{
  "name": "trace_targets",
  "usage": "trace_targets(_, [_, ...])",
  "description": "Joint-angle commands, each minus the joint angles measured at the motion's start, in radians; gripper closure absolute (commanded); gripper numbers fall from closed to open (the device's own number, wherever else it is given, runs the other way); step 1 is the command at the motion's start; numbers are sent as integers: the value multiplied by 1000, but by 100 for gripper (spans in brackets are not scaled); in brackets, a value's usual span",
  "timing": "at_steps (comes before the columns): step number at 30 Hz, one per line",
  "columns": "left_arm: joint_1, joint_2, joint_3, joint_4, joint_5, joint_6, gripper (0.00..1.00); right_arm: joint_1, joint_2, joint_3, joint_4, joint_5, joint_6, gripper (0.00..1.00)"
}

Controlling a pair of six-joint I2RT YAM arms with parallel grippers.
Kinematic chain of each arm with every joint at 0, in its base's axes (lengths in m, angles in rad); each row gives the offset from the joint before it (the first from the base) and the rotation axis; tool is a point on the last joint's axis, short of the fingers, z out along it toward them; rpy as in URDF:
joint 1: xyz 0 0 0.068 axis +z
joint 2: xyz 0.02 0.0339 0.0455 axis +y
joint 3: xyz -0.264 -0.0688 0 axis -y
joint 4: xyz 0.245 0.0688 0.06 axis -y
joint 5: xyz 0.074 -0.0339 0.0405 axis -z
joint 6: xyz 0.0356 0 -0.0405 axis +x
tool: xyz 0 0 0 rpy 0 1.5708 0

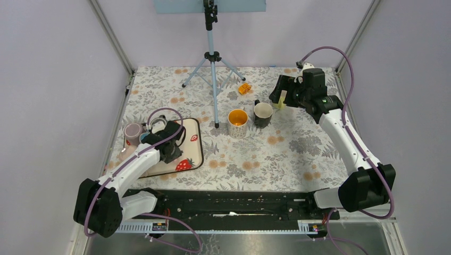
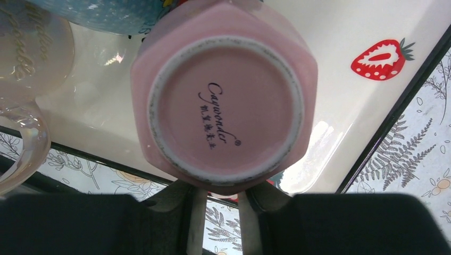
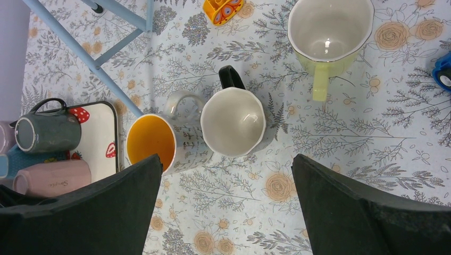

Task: Turn the mug right side up
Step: Turn over the cup on the tray.

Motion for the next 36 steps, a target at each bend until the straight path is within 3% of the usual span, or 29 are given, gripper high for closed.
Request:
trace_targets(1, [-3,10,7,20,-28,-13,75,4,-31,0,38,-20,-1,0])
trace_targets(6, [-3,6,15,22,-26,-9,100,4,-32,0,38,-22,-2,0])
trace_targets(24, [-3,-73,204,17,72,53,100,4,-28,1,48,-49,12,0])
trace_targets(36, [-4,-104,346,130,207,86,100,4,-20,7,99,-192,78,0])
